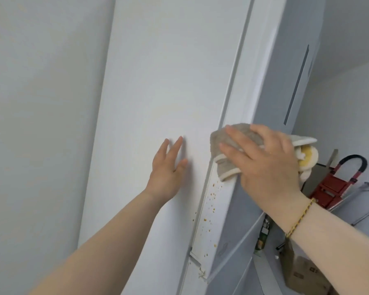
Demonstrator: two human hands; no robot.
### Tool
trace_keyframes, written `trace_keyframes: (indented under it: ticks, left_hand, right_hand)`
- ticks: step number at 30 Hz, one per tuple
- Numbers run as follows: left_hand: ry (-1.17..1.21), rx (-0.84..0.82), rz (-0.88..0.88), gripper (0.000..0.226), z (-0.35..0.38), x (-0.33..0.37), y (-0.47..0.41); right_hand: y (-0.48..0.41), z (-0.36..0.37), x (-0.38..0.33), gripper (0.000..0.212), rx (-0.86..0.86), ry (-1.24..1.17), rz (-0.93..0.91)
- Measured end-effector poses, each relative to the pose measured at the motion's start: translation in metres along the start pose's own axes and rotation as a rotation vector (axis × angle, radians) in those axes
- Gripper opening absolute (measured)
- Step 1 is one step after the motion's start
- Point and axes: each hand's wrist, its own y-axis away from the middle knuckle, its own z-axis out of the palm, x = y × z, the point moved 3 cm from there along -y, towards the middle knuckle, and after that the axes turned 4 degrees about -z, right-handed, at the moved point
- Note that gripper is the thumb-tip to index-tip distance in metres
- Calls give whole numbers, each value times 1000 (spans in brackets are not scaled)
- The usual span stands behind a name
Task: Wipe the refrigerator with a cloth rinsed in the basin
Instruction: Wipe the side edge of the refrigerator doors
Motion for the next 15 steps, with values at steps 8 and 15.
trace_keyframes:
  ticks: [8,15]
  left_hand:
    - [-38,32,-18,58,9,-1,-11]
    - [-57,-1,-3,59,5,-4,-13]
  right_hand:
    - [-8,12,-44,39,-557,293,-138]
    - [-30,6,-11,25,-339,84,-171]
